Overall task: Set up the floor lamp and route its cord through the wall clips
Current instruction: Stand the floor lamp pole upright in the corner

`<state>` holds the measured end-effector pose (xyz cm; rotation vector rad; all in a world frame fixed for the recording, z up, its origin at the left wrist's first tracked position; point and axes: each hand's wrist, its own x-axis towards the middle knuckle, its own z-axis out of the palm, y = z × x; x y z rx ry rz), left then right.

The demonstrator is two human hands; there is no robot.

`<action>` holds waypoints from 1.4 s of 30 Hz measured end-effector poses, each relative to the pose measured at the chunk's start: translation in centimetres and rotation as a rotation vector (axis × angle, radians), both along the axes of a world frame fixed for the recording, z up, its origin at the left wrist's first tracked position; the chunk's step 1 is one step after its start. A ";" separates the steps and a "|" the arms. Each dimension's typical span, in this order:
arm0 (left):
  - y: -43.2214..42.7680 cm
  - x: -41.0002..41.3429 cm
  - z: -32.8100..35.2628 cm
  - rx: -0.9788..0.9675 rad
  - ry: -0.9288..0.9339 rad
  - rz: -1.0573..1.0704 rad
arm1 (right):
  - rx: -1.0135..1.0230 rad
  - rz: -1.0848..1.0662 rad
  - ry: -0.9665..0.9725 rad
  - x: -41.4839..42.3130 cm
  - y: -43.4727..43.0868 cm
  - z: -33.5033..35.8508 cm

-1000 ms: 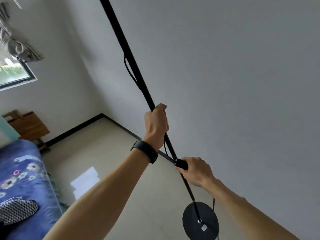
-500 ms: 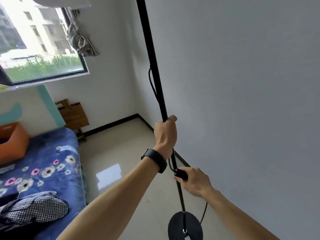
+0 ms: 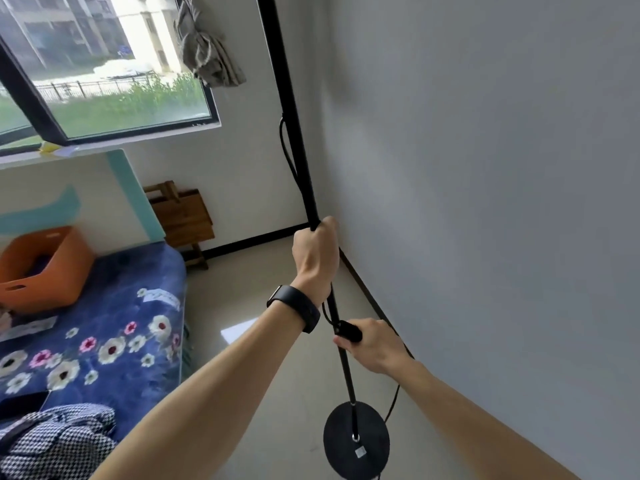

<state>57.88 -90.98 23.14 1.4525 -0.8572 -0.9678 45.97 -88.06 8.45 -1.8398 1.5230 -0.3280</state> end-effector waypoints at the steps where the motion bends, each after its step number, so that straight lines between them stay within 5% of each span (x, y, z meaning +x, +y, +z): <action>1: -2.1 0.4 0.0 -0.001 0.001 0.009 | 0.006 0.001 -0.005 0.3 -2.1 0.0; 24: -58.3 13.8 -3.2 0.128 0.121 0.090 | 0.079 -0.061 0.023 13.5 -58.7 -3.3; 42: -103.9 18.6 -13.0 0.288 0.021 0.167 | -0.061 -0.102 0.072 23.3 -103.3 -14.9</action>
